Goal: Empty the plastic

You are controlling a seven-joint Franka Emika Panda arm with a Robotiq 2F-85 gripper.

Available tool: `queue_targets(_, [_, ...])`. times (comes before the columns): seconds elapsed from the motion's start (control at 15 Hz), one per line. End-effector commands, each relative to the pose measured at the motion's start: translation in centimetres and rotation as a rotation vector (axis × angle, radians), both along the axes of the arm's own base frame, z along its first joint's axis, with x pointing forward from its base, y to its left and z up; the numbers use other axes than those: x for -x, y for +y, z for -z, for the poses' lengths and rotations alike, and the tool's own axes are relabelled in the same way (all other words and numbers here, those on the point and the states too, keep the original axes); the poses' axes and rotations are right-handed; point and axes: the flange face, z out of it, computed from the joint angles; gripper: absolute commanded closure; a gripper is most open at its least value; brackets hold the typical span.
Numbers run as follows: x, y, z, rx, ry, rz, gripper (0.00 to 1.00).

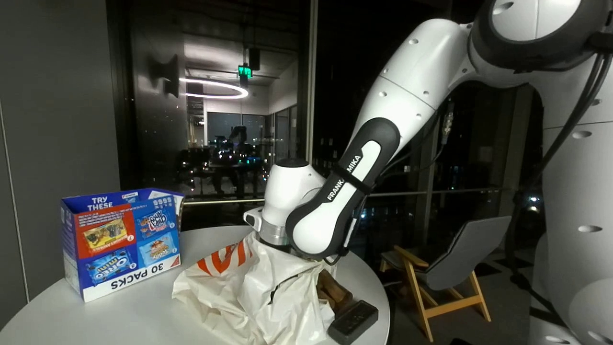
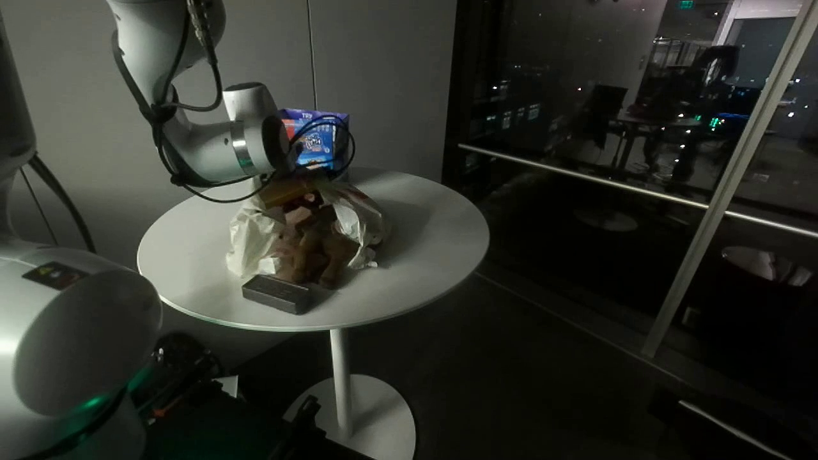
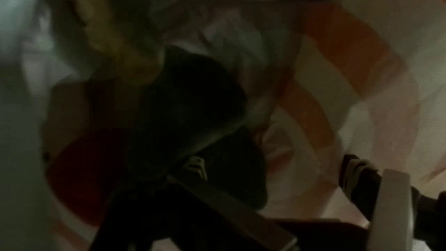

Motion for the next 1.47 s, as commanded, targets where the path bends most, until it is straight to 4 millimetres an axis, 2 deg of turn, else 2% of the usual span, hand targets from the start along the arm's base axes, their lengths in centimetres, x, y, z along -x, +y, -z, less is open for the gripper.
queue_targets(0.0, [-0.4,0.8,-4.7,0.006,-0.109,0.008,0.00])
queue_targets(0.2, [-2.0,0.9,-5.0,0.046,-0.138,0.022,0.00])
queue_targets(0.53, [-3.5,0.4,-3.0,0.154,-0.203,0.055,0.00])
queue_targets(0.93, [-5.2,0.5,0.3,0.240,-0.223,0.091,0.00])
queue_targets(1.0, [-5.3,0.5,0.9,0.245,-0.203,0.100,0.25])
queue_targets(1.07, [-5.2,0.6,1.3,0.238,-0.177,0.098,0.26])
queue_targets(1.27, [-4.9,0.7,1.5,0.219,-0.142,0.127,0.49])
queue_targets(1.4, [-4.6,0.9,0.9,0.216,-0.146,0.153,0.64])
